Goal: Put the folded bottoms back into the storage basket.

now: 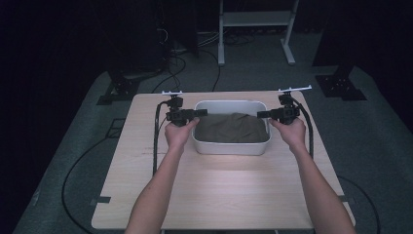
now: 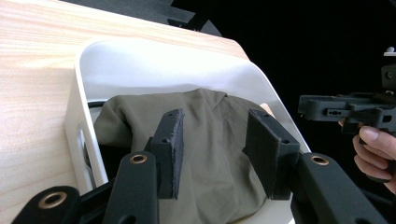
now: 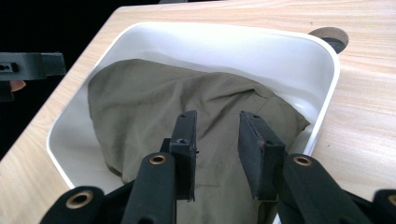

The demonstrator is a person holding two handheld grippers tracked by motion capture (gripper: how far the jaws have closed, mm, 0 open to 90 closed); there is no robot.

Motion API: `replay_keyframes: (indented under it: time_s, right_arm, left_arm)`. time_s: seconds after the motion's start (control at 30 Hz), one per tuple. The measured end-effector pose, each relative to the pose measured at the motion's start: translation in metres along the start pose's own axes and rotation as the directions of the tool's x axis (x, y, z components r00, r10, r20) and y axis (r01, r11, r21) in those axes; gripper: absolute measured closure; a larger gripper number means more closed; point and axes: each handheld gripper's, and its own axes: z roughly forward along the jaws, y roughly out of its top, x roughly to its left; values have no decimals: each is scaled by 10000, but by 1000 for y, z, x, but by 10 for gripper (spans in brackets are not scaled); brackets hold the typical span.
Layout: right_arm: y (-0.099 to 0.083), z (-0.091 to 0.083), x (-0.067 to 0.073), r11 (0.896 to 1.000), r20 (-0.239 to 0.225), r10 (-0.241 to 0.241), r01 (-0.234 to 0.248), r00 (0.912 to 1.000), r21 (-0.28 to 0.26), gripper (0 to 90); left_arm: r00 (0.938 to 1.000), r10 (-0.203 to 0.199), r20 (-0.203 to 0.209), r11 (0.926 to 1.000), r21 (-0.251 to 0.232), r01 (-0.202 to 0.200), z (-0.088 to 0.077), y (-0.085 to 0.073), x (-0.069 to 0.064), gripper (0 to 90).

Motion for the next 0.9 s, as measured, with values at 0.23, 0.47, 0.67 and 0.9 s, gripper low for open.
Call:
replay_keyframes:
  time_s: [0.23, 0.47, 0.67, 0.9]
  right_arm:
    - [-6, -2, 2, 10000, -279, 21, -20, 9996, 15, 668]
    - [-10, -6, 6, 10000, -705, -42, 42, 9975, -2, 668]
    - [-20, -9, 6, 9999, -1071, -109, 108, 9942, -17, 659]
    - [-31, -14, 6, 10000, -1460, 57, -68, 9893, -68, 624]
  left_arm:
    - [9999, 15, 109, 10000, 71, -16, -2, -5, 0, 565]
    - [9993, 203, 312, 9996, 174, -208, -4, -13, -1, 565]
    - [9982, 189, 562, 9998, 72, -193, -11, -19, -2, 560]
    - [9974, 237, 682, 9997, -100, -230, -20, -31, -1, 534]
